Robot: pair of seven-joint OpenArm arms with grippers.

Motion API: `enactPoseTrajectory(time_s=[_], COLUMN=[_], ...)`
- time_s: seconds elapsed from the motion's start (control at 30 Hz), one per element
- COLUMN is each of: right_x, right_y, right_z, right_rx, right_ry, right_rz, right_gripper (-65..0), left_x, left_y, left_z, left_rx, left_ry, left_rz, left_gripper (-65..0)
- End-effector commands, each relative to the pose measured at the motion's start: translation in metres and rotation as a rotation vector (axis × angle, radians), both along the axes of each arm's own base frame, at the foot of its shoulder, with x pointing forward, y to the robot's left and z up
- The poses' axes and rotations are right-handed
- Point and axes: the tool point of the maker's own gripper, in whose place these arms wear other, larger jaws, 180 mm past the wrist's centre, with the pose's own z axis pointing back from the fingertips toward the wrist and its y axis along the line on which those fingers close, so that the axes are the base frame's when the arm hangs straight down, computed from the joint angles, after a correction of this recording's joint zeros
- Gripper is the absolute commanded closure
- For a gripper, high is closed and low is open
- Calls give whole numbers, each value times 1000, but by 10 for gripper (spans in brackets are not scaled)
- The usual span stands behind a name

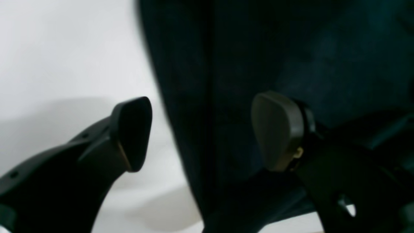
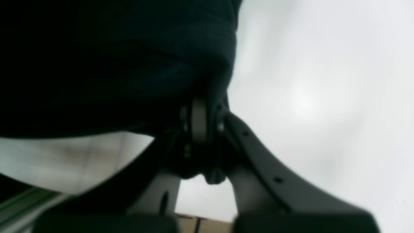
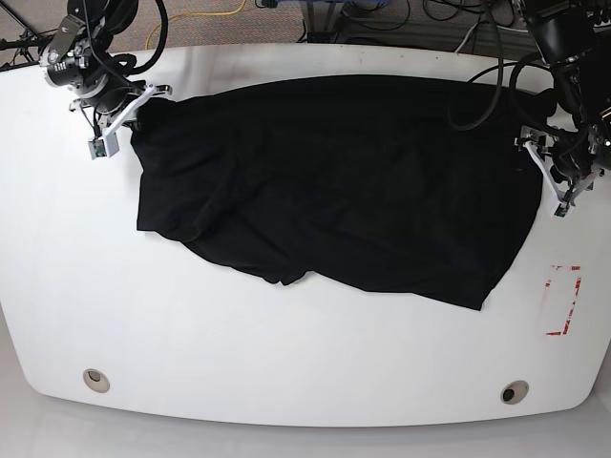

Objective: Fold the T-shirt properly
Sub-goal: 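Drag the shirt flat with both grippers, spreading it across the table, then hold the shirt edge with both grippers and pull it taut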

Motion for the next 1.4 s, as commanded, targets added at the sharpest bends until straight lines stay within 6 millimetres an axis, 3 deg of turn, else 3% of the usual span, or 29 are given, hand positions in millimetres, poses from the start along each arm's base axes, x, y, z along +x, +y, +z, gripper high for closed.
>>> enactPoseTrajectory(time_s=[0.0,0.17,0.4,0.47,0.57,0.8,0.87,1.37], right_x=[7,7,10,12,12,14,15,15], right_y=[-1,0,1,1,-1,0,0,1], right_z=[9,9,10,11,12,13,13,13], right_rx=[-7,-1,3,0,-2,-2,1,3], right_ry=[-39,-42,-50,-55,-56,-62,-64,-64], right_rz=[-3,-4,-2,-3,-7,-6,-5,-5], right_gripper=[0,0,0,0,0,0,0,0], left_x=[8,6,-7,-9,-12,-17,-17,-21], left_y=[1,-15,-17,-17,-17,-15,-15,-5], left_z=[9,0,-8,-10,-13,-16,-15,-11], left_rx=[16,0,-3,-1,-6,2,5,27], left_ry=[-31,-11,20,26,35,52,52,57], left_rz=[-33,-80,-85,-85,-82,-81,-83,-82], left_gripper=[-478,-478,-474,-443,-367,-88,-44,-43])
